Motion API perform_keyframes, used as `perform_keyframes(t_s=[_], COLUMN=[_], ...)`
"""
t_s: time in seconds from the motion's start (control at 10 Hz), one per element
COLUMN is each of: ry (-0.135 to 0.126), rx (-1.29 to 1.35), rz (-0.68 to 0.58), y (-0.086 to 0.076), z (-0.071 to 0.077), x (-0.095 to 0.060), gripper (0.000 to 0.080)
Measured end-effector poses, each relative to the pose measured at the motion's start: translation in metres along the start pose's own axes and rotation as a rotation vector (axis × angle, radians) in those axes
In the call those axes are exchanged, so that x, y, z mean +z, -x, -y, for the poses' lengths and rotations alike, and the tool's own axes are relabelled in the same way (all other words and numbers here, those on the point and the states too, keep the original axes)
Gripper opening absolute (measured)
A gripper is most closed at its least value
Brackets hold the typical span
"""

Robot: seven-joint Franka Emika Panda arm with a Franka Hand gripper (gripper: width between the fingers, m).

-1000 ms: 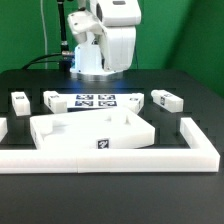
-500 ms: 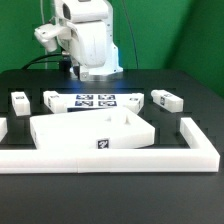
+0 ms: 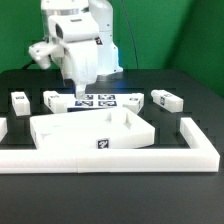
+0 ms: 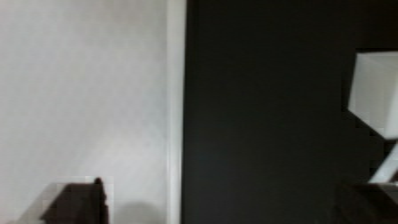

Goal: Assemble desk

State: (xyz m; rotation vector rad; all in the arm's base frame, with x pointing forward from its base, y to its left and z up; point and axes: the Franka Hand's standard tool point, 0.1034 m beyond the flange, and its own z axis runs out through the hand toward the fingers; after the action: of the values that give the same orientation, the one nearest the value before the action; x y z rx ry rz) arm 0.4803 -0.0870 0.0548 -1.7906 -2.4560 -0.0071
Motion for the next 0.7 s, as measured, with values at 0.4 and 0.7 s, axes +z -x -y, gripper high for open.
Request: perform_keyframes(t_s=[0.4,0.7], ry=[0.001,0.004], rx=[0.029,0.034], rz=[-0.016,-0.016], y=[0.008,0.011], z=[-0.01,-0.015], x=[0.037,0.039], gripper=[0.0649,0.0533])
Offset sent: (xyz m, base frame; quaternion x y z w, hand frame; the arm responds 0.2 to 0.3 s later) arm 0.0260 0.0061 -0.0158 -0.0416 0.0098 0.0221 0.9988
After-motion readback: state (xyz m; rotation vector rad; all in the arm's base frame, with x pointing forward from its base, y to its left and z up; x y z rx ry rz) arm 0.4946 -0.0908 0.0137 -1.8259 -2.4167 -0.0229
